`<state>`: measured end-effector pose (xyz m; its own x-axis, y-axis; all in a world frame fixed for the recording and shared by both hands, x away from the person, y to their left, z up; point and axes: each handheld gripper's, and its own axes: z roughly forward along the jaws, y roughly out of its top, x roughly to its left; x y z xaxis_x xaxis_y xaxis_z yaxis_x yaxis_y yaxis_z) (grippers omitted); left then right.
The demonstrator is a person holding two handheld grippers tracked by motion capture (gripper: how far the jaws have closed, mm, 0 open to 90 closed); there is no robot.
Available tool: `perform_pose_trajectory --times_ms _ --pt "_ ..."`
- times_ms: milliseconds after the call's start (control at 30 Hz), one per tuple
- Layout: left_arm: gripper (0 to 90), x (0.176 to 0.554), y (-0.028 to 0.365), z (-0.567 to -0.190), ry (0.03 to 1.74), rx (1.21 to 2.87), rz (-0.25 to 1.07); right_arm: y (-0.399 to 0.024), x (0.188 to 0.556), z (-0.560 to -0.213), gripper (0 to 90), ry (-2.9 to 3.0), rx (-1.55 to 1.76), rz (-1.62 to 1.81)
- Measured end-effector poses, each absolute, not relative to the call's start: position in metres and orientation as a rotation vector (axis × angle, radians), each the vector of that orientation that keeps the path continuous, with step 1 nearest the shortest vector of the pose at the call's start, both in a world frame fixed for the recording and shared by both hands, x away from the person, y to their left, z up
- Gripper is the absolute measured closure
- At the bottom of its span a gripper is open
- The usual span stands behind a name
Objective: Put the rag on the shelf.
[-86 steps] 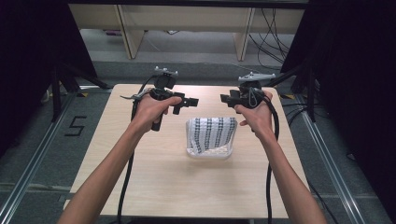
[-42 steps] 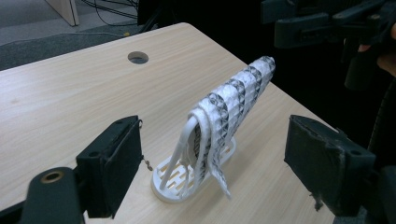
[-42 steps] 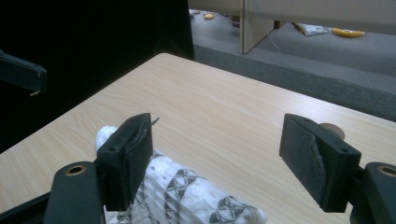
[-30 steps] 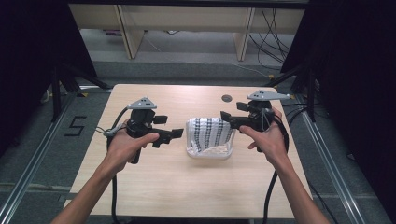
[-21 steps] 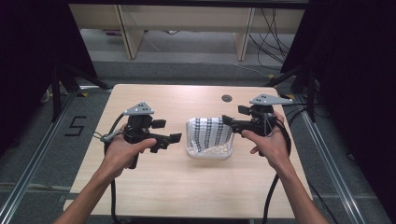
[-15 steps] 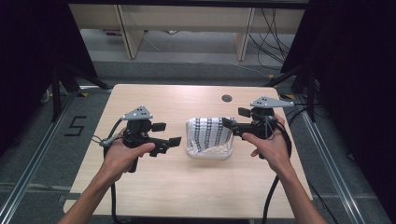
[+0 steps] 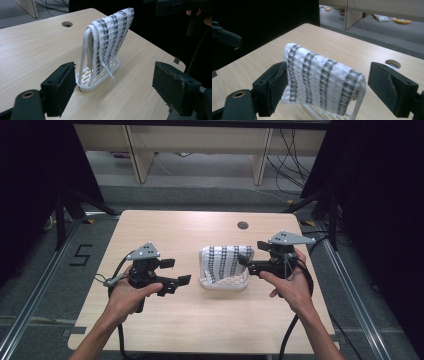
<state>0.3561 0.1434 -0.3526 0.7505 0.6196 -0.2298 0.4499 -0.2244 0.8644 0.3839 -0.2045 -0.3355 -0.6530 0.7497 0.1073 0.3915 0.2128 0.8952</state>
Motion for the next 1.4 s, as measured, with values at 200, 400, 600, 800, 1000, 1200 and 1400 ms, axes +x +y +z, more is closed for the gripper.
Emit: perform_pose_trajectory --times_ms 200,400,600,800,1000,1200,1400 --pt "18.2 0.352 0.143 -0.354 0.823 1.864 0.202 -0.205 0.378 -0.338 17.8 2.134 1.076 1.413" --pt "17.7 0.348 0.142 -0.36 0.809 1.876 0.195 -0.209 0.373 -0.341 17.9 2.137 1.057 1.41" --pt "17.7 0.344 0.141 -0.365 0.797 1.89 0.195 -0.21 0.366 -0.347 18.1 2.16 1.08 1.412" --pt "17.7 0.337 0.14 -0.371 0.791 1.908 0.196 -0.211 0.359 -0.351 18.1 2.166 1.075 1.428" --pt "17.7 0.33 0.138 -0.382 0.786 1.918 0.182 -0.209 0.354 -0.358 18.1 2.169 1.041 1.435" --pt "17.5 0.324 0.139 -0.391 0.782 1.91 0.18 -0.207 0.347 -0.366 18.1 2.188 1.027 1.438" --pt "17.2 0.318 0.14 -0.401 0.784 1.923 0.187 -0.204 0.338 -0.372 18.2 2.205 1.048 1.43"
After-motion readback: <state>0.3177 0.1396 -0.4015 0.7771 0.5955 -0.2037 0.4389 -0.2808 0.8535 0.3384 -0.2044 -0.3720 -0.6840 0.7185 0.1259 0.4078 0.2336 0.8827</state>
